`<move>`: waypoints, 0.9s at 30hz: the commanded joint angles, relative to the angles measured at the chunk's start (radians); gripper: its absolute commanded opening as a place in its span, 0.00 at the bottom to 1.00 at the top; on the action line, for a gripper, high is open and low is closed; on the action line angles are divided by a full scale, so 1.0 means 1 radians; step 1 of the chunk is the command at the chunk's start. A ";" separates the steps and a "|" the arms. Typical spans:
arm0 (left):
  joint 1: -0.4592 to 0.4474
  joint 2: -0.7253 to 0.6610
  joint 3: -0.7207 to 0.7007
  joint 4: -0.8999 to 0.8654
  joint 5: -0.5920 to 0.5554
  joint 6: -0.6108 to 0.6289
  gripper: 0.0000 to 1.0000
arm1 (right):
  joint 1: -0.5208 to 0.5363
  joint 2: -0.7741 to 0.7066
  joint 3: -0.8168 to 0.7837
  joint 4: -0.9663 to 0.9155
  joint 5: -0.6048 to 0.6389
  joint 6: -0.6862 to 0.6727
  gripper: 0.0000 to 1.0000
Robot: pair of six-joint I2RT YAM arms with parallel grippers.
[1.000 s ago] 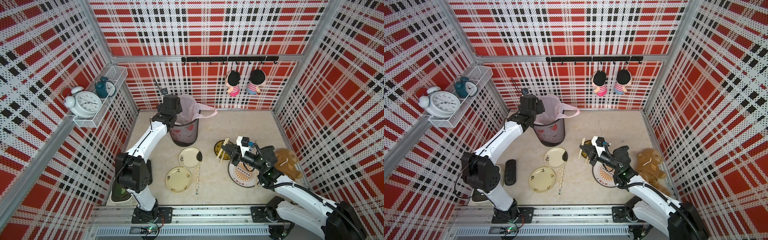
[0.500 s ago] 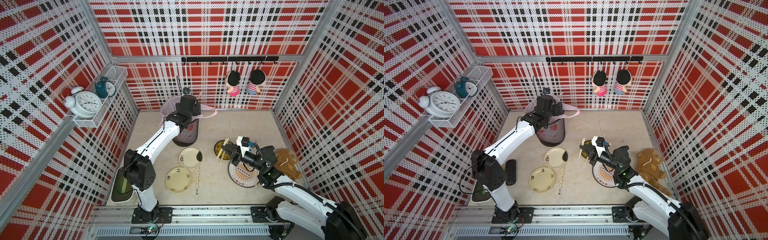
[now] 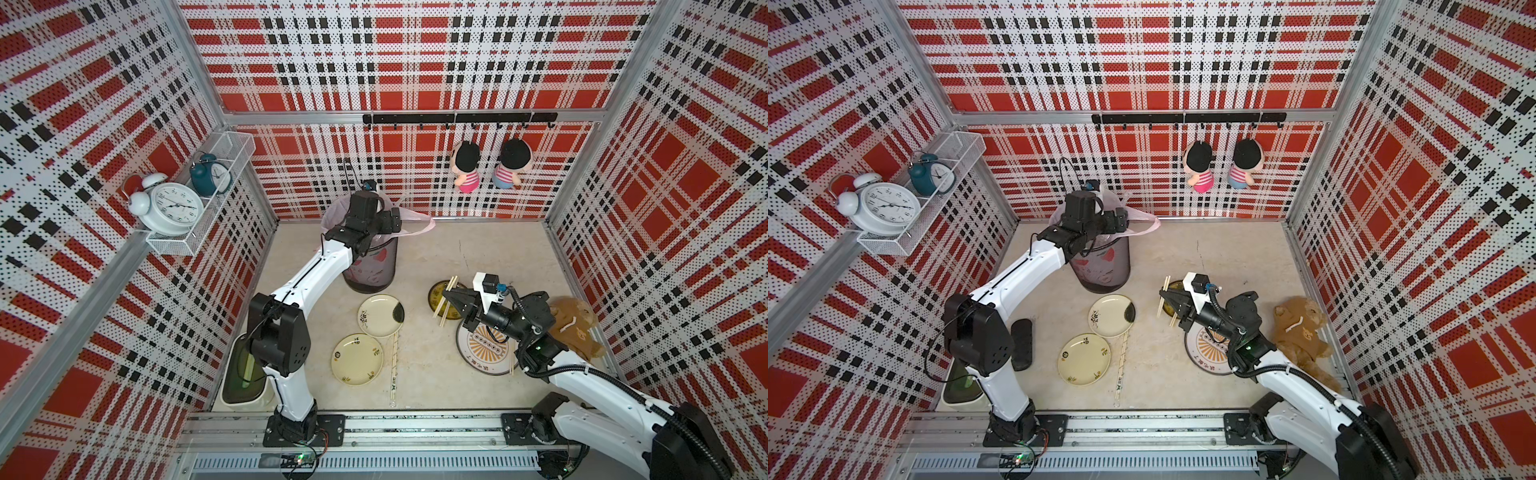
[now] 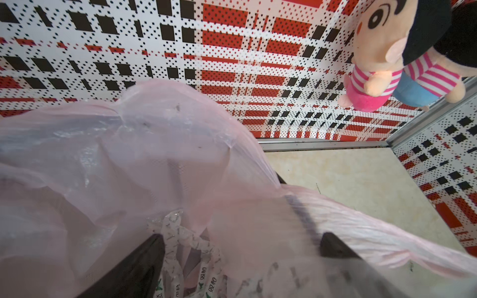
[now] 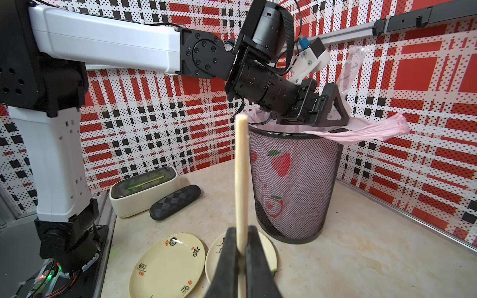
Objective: Remove the packaging of disposable chopsticks
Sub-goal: Place the packet bag in the trash bin.
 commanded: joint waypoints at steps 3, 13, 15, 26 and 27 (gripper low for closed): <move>0.009 -0.085 -0.043 0.026 0.014 -0.008 0.98 | -0.007 0.003 0.004 0.008 0.012 -0.015 0.00; 0.080 -0.246 -0.157 0.074 -0.103 -0.055 0.98 | -0.007 0.006 0.006 0.005 0.015 -0.017 0.00; 0.098 -0.256 -0.156 0.055 -0.125 -0.060 0.84 | -0.006 0.009 0.007 0.006 0.014 -0.017 0.00; 0.110 -0.168 -0.066 -0.029 -0.097 -0.046 0.58 | -0.007 0.006 0.007 0.002 0.017 -0.017 0.00; 0.107 -0.163 -0.061 -0.033 -0.099 -0.046 0.76 | -0.007 0.007 0.007 0.001 0.017 -0.017 0.00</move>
